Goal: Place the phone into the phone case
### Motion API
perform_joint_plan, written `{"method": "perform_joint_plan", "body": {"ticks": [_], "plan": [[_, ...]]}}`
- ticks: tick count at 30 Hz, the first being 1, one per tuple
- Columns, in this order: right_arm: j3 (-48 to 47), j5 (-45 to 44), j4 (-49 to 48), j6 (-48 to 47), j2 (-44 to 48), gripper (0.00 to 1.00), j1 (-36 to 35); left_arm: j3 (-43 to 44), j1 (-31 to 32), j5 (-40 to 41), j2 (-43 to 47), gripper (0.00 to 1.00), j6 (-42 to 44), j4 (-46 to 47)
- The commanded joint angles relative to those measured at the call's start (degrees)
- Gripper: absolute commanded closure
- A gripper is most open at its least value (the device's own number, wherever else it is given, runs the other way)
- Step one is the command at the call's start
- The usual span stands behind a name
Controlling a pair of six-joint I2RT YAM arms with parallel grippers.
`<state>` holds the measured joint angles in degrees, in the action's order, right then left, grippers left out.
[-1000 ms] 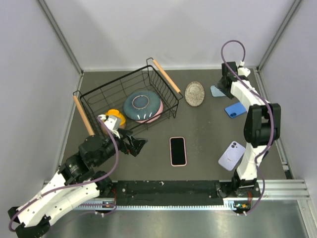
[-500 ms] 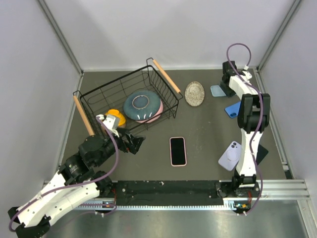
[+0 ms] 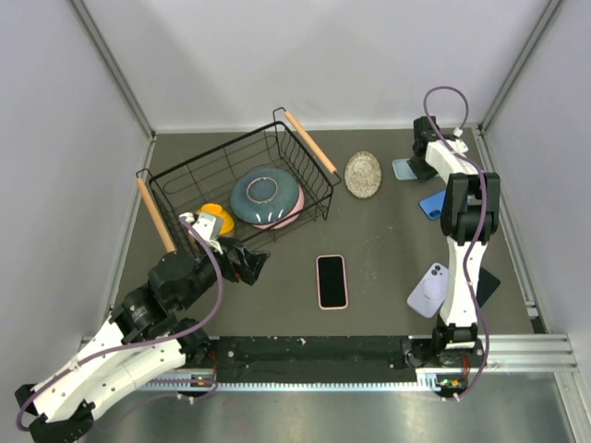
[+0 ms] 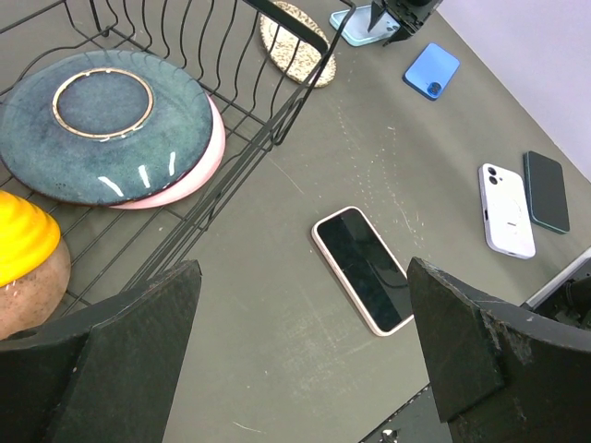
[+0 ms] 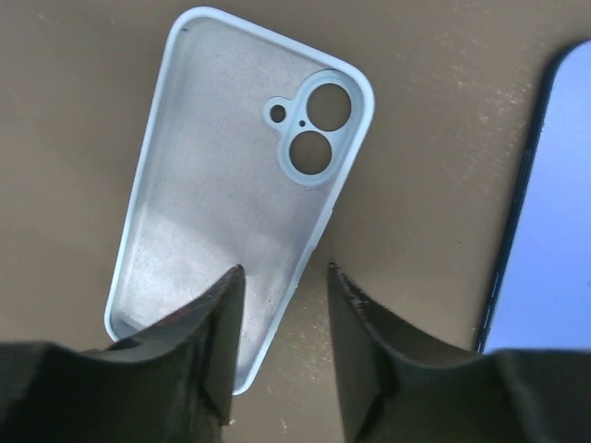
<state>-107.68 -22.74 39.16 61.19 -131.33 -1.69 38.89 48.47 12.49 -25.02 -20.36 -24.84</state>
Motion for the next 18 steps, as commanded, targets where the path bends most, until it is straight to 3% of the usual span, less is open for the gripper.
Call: {"method": "perform_joint_plan", "body": {"ticks": [1,5,8,12,18], "plan": [[-1.13,-1.34,3.29,0.16,0.8,0.65,0.55,-0.05,-0.04,0.43,-0.12,0.01,0.85,2.52],[-0.34,-0.99,3.56,-0.72,2.21,0.78,0.81,-0.22,-0.04,-0.01,1.01,0.01,0.76,2.6],[-0.6,1.81,3.3,-3.17,3.26,0.84,0.81,-0.49,0.05,0.95,1.98,0.01,0.58,2.87],[2.11,6.99,0.4,-8.79,6.59,1.0,0.81,-0.22,-0.04,1.05,2.43,0.01,0.59,2.6],[13.0,8.76,-5.66,-16.95,18.02,1.0,0.73,-0.57,-0.04,0.52,3.92,0.01,0.76,2.96]]}}
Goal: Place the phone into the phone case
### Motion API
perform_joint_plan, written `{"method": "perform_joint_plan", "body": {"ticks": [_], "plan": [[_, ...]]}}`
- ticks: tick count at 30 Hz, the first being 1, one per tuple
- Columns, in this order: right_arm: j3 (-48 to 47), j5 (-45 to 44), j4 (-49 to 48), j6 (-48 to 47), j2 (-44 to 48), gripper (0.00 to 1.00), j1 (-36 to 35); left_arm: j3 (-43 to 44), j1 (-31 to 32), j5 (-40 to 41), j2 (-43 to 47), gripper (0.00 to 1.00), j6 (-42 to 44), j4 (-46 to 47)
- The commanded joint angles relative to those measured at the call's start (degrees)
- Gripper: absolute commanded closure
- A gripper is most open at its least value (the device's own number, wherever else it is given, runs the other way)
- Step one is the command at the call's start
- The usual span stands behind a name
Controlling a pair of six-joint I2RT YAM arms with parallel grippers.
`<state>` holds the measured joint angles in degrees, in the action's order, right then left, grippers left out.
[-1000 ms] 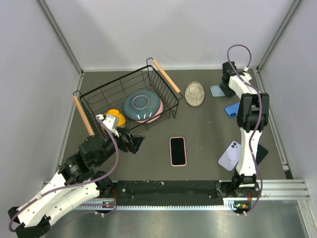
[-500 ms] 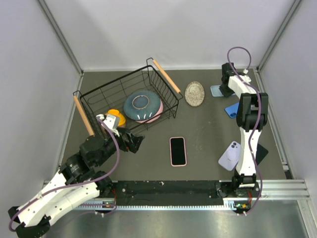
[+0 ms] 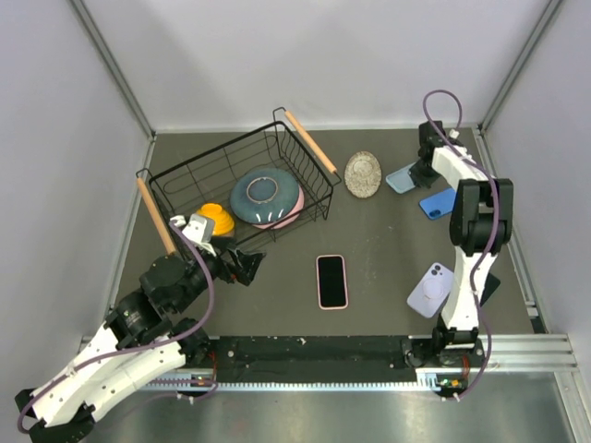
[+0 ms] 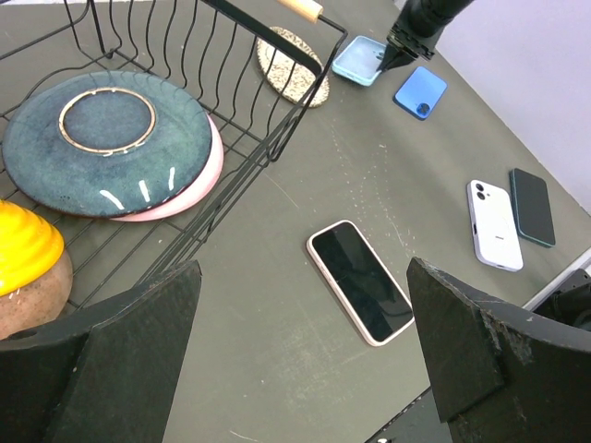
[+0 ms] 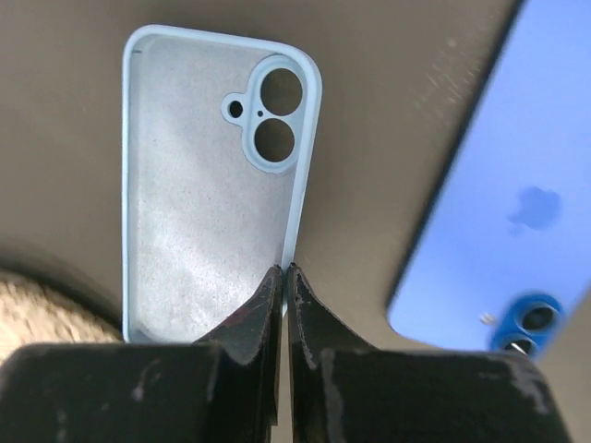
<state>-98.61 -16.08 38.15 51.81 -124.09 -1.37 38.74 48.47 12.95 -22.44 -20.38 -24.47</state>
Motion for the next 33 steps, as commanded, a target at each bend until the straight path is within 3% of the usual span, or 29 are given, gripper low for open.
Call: {"method": "perform_joint_plan", "body": {"ticks": [1,6,12,18,24,28,33], "plan": [[6.56,2.8,-4.84,-9.17,13.85,1.0,0.4,-0.33,-0.04,-0.03,1.34,0.01,0.78,2.76],[16.5,9.39,-6.59,-20.23,22.47,1.0,0.4,-0.33,-0.04,-0.91,2.04,0.01,0.69,2.85],[36.01,20.1,-10.55,-32.38,37.24,1.0,0.22,-0.51,-0.04,-2.75,2.57,0.01,0.52,3.29],[50.34,20.82,-9.68,-33.44,51.03,1.0,-5.39,-0.95,-0.04,-3.89,2.66,0.01,0.34,3.64],[59.92,23.28,-8.71,-31.16,56.59,0.95,-11.01,-1.21,-0.04,-5.39,2.22,0.01,0.43,4.95],[62.92,20.65,-8.79,-29.67,61.5,0.95,-14.36,-1.12,-0.04,-5.31,1.61,0.01,0.52,4.61],[62.4,20.65,-8.8,-29.05,58.8,0.93,-16.12,-1.3,-0.04,-4.69,2.14,0.01,0.43,4.78]]}}
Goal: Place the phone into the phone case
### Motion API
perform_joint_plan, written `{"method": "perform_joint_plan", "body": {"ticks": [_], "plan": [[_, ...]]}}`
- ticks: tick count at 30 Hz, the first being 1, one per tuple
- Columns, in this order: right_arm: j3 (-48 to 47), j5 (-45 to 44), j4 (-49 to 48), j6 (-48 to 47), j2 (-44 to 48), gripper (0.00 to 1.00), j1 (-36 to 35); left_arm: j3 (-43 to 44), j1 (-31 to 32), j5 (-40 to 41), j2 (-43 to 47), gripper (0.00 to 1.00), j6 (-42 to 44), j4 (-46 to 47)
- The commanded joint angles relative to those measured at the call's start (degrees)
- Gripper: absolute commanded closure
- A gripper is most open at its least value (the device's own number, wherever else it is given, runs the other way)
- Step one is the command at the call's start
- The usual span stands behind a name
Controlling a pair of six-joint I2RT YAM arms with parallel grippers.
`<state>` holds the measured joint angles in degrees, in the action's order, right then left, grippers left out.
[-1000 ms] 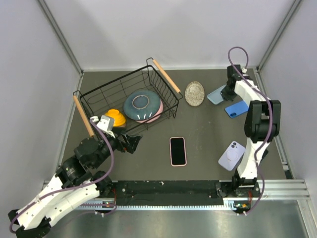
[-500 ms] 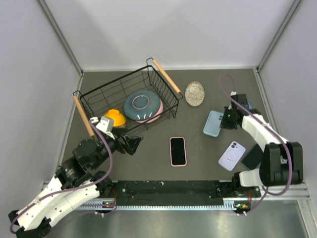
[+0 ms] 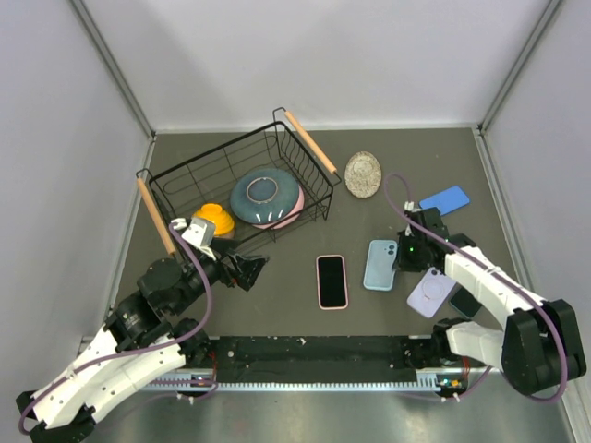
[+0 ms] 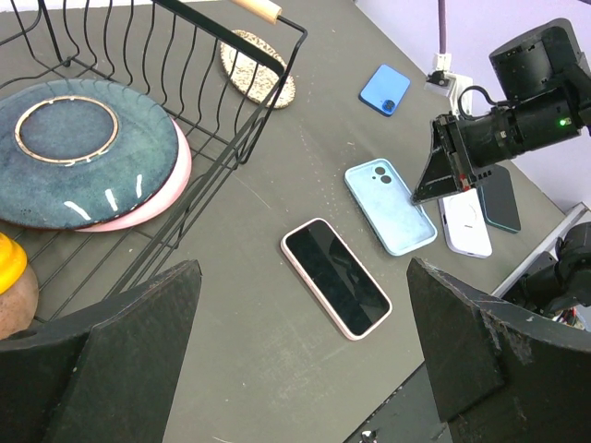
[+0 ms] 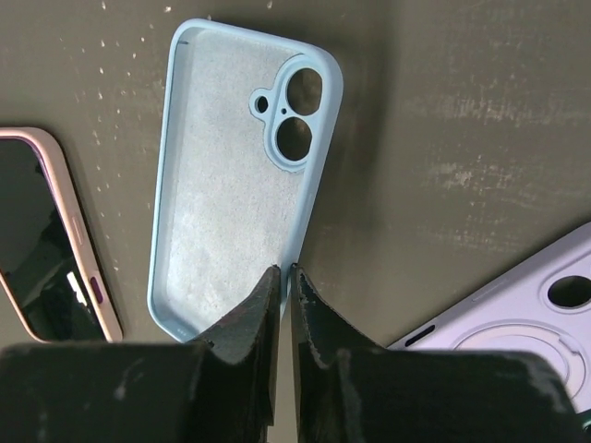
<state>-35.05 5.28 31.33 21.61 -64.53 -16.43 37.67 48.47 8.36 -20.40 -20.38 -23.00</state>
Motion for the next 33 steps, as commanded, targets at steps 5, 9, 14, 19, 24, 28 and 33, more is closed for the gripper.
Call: {"method": "perform_joint_plan", "body": {"ticks": [5,9,14,19,24,28,33], "plan": [[-0.99,-2.99,-1.98,2.47,-1.13,0.88,-1.5,-0.23,-0.04,-0.1,0.1,0.01,0.34,2.88],[-2.3,-9.38,-0.41,6.68,0.46,0.6,-1.5,-0.23,-0.04,0.08,0.01,0.01,0.43,2.96],[-6.52,-19.5,7.5,15.56,2.13,0.36,-1.5,-0.23,-0.04,-0.01,-0.16,0.01,0.52,2.7],[-10.47,-29.18,17.34,22.78,2.13,0.14,-1.24,-0.14,-0.04,0.6,0.54,0.01,0.43,2.35],[-12.5,-33.31,19.82,21.91,0.46,0.03,3.93,-0.05,-0.04,0.43,0.63,0.01,0.43,2.53],[-13.64,-36.91,19.82,21.9,0.02,0.01,10.96,-0.14,-0.04,0.17,0.54,0.01,0.43,2.61],[-21.78,-38.23,15.16,15.22,-6.46,0.01,14.75,-0.49,-0.04,-0.97,0.36,0.01,0.34,3.31]]}}
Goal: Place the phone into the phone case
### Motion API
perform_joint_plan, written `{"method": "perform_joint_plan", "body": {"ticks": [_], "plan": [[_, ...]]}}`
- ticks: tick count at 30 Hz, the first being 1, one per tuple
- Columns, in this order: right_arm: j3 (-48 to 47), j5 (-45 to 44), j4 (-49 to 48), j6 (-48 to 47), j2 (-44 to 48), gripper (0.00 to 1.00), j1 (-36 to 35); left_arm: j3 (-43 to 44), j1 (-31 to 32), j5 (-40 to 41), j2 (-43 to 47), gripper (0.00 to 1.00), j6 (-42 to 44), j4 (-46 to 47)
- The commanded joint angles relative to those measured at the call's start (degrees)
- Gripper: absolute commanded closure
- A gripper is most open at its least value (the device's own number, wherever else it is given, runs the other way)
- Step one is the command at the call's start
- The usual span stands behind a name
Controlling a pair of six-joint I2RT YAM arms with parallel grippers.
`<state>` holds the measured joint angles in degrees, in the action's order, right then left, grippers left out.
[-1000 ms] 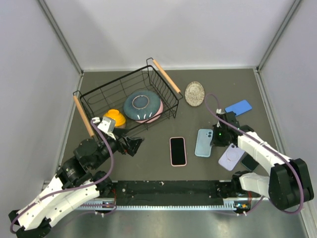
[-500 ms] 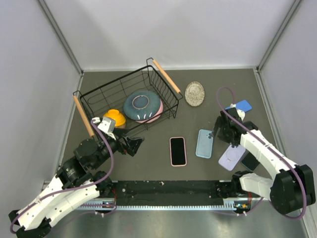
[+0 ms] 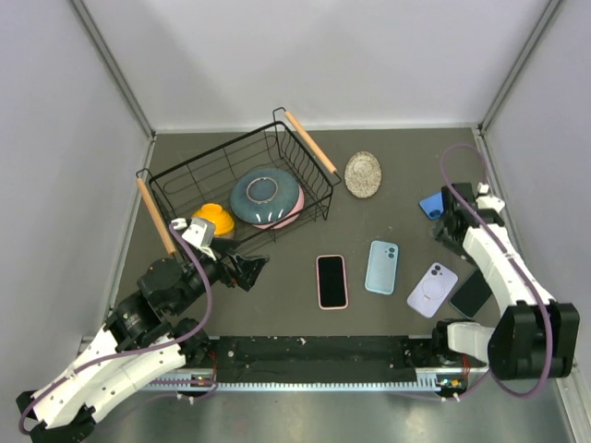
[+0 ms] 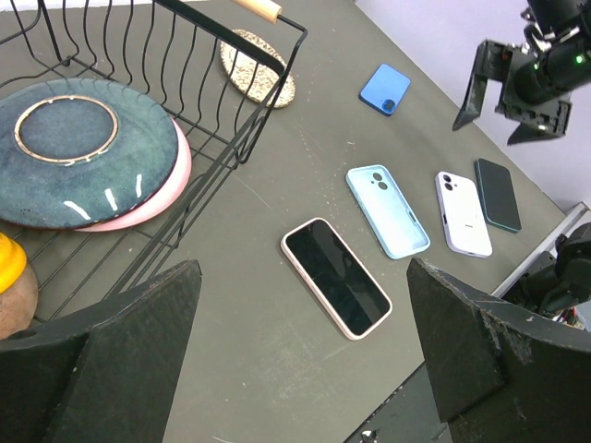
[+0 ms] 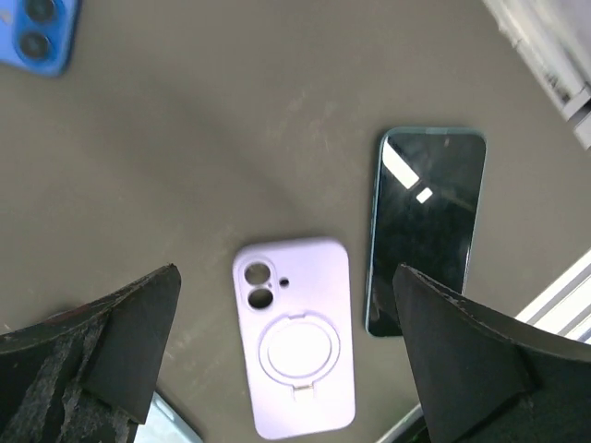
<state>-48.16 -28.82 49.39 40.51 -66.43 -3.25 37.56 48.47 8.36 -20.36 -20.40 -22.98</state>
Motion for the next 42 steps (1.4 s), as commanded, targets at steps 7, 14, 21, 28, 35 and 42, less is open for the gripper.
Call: {"method": "perform_joint_plan", "body": {"ticks": [7,14,21,28,35,42], "plan": [[-23.54,-5.63,-3.07,4.04,-21.17,0.02,3.07,0.06,-0.04,-0.37,-0.56,0.01,0.54,2.51],[-37.43,-4.76,-2.28,12.21,-38.65,0.03,5.09,-0.03,-0.04,0.6,-0.38,0.01,0.63,2.33],[-48.94,-2.73,0.36,18.37,-49.04,0.05,7.03,0.06,-0.04,1.66,-1.35,0.01,0.89,2.41],[-53.35,-0.63,1.06,18.64,-55.02,0.04,7.46,0.23,-0.04,2.18,-2.67,0.01,1.16,2.33],[-52.56,1.04,1.59,22.06,-57.4,0.04,8.43,0.32,-0.04,3.24,-2.4,0.01,0.98,1.54],[-52.82,2.1,1.68,22.07,-60.04,0.05,8.78,0.23,-0.04,3.33,-2.58,0.01,0.98,1.36]]}}
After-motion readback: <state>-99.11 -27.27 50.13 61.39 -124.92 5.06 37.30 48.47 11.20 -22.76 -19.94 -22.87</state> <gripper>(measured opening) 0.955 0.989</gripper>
